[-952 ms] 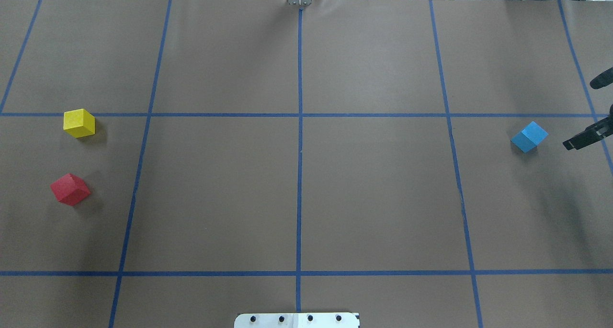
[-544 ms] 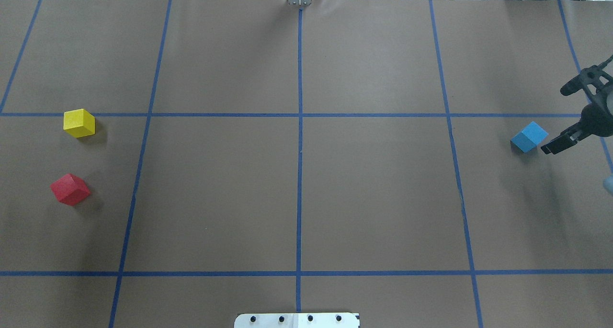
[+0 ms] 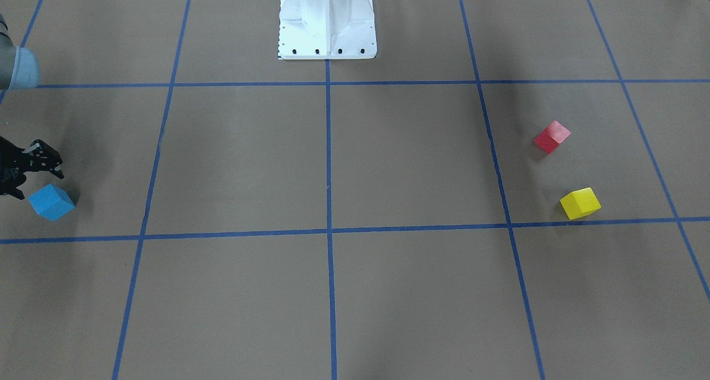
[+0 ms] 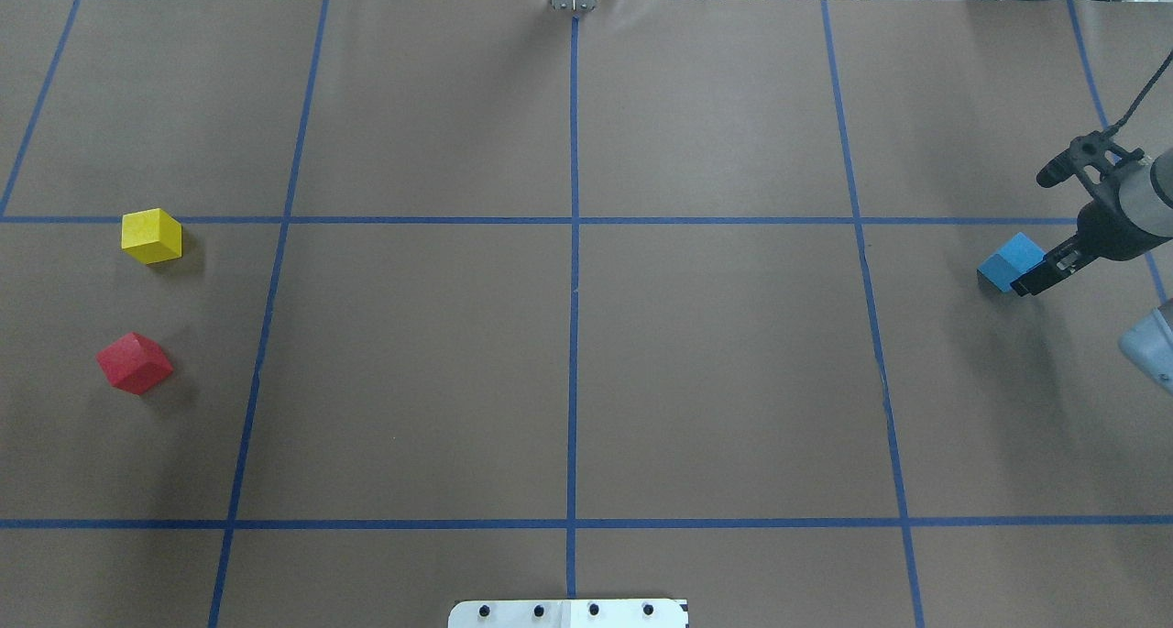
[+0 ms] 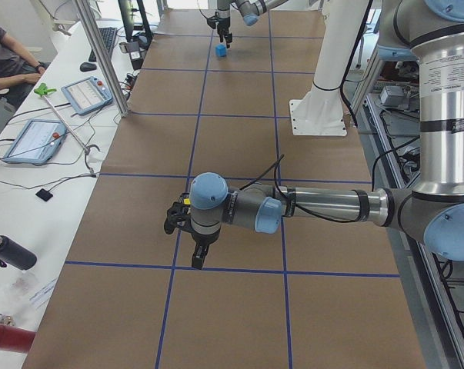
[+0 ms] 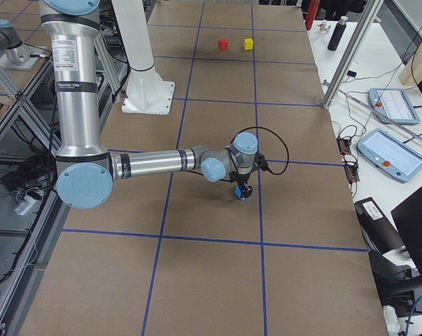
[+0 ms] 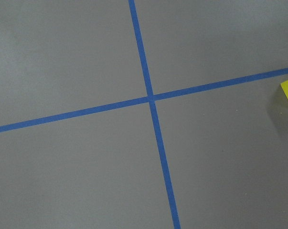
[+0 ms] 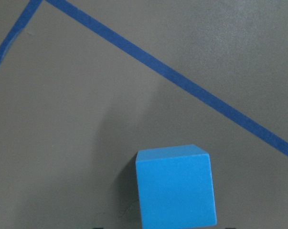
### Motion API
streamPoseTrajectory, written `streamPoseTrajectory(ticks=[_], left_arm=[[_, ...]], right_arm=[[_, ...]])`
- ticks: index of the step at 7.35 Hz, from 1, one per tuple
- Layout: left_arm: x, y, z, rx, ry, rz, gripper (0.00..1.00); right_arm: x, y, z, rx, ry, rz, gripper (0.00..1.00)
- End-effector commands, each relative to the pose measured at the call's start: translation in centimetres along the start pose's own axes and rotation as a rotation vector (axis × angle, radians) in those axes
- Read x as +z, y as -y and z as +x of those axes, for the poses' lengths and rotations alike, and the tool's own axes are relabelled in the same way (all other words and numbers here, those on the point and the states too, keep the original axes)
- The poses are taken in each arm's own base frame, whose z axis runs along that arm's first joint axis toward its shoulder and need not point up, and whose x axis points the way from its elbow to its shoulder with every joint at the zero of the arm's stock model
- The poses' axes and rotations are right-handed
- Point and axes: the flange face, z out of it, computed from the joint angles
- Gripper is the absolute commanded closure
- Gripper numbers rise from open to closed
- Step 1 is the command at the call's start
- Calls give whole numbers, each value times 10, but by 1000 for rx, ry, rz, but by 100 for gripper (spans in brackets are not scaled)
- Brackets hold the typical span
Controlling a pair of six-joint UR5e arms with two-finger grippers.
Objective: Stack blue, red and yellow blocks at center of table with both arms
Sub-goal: 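Lower the right gripper over the blue cube and close on it, then carry the blue cube with the right gripper to the table center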
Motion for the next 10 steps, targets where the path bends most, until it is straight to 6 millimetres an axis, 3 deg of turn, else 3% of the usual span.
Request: streamPoseTrajectory(ticks=[1, 4, 5, 6, 7, 8, 10], left_arm=[[0, 1, 0, 2, 0, 1, 0], [0, 1, 0, 2, 0, 2, 0], [-2, 2, 1, 4, 0, 6, 0], [-1, 1, 1, 3, 0, 3, 0], [-2, 2, 2, 5, 0, 5, 0], [-2, 2, 1, 4, 0, 6, 0], [-4, 3, 3, 7, 0, 9, 0]], right_arm=[[9, 14, 5, 0, -4, -8, 14], [22, 22, 9, 7, 3, -28, 15], [22, 22, 8, 15, 8, -26, 32], [23, 21, 9, 17, 9, -28, 80], [19, 24, 5, 15, 11, -20, 100], [13, 30, -1, 11, 25, -12, 100], [-23, 107, -40, 152, 55, 24, 100]])
